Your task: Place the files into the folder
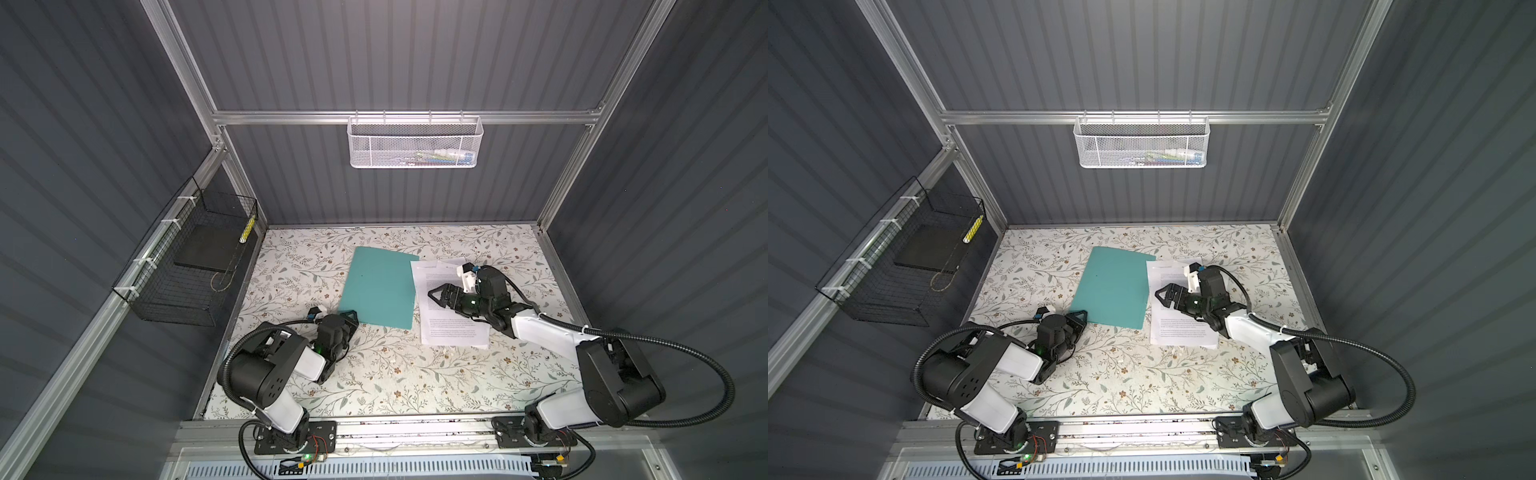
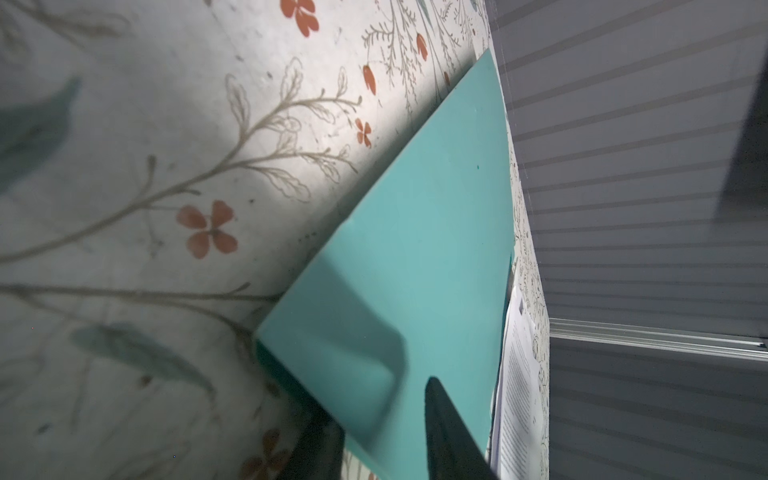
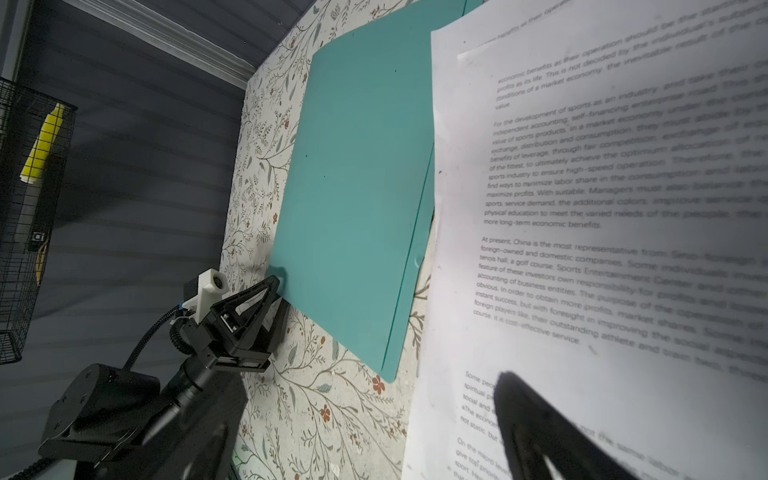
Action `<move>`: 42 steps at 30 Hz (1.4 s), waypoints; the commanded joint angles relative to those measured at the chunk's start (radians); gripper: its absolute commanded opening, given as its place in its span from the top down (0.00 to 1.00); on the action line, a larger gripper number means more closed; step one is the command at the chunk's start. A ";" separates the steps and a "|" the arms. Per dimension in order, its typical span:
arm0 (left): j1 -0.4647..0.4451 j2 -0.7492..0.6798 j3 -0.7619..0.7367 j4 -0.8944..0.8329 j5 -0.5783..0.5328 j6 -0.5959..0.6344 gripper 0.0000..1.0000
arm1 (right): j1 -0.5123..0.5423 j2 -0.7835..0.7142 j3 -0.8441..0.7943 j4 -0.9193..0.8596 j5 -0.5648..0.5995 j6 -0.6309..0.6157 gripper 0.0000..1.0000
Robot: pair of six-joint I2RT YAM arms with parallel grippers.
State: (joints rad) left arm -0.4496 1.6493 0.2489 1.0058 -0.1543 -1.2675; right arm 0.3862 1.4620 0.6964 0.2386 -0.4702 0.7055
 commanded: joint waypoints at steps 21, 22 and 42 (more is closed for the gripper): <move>0.046 0.294 -0.051 0.524 0.015 -0.147 1.00 | 0.006 0.018 0.023 0.011 -0.016 0.002 0.05; 0.049 0.269 -0.061 0.522 0.007 -0.150 1.00 | 0.006 0.021 0.029 0.010 -0.022 0.000 0.05; 0.068 0.003 -0.089 0.427 -0.012 -0.206 1.00 | 0.112 0.239 0.180 0.097 -0.125 0.082 0.20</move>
State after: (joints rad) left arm -0.3889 1.6764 0.1661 1.4284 -0.1600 -1.4574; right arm 0.4919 1.6630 0.8417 0.2802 -0.5514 0.7479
